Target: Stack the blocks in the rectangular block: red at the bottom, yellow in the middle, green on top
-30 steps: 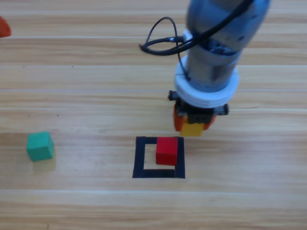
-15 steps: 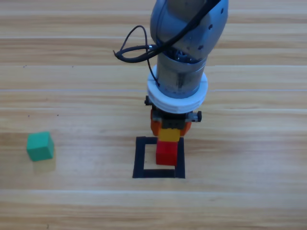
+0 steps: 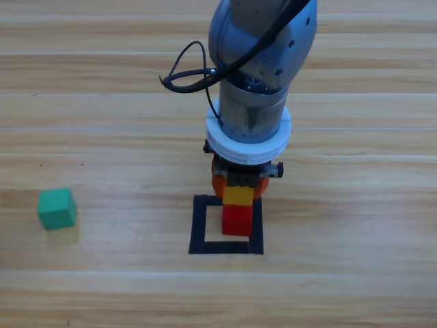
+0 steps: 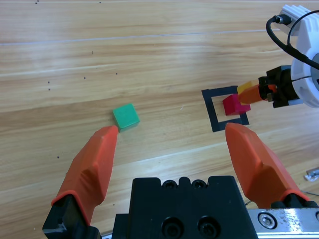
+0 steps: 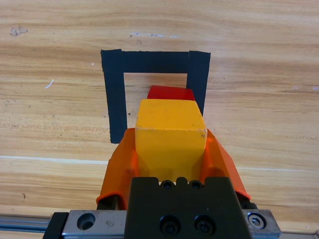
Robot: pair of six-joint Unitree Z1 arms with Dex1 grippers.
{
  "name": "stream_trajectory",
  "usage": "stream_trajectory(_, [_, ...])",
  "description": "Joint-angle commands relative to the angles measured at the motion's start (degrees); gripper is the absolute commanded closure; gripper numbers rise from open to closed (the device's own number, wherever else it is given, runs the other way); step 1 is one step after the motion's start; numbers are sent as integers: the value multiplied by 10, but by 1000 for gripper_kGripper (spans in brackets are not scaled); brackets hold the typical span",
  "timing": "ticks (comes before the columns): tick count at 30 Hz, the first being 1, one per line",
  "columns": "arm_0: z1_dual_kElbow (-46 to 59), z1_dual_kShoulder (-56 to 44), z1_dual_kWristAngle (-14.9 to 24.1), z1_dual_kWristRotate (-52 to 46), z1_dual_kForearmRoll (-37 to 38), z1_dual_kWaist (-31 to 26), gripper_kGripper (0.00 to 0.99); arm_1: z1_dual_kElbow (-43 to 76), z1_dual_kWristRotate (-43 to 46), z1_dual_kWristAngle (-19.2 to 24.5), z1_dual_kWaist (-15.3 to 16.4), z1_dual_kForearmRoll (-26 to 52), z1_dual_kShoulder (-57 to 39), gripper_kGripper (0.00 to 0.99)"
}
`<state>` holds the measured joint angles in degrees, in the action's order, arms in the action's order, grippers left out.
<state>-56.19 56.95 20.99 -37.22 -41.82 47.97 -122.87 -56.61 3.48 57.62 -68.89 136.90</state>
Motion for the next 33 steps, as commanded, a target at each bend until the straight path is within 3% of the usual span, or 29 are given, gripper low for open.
stream_trajectory(1, [17,10,-3,-10,17,-9,57,-2,-5,-11,17,-11,44,990])
stream_trajectory(25, [42,18,-7,-19,37,-9,57,-3,-1,-22,18,-14,62,990])
stream_trajectory(27, [42,17,-7,-19,38,-9,57,-3,-1,-22,18,-14,63,771])
stream_trajectory(28, [42,18,-6,-19,37,-9,57,-2,-1,-19,18,-16,61,473])
stream_trajectory(29, [42,18,-7,-19,38,-9,57,-2,-1,-13,18,-20,59,111])
stream_trajectory(30, [42,18,-7,-19,37,-9,57,-2,0,-10,18,-22,57,1])
stream_trajectory(33, [42,17,-6,-19,38,-9,57,-10,5,-1,18,-22,47,0])
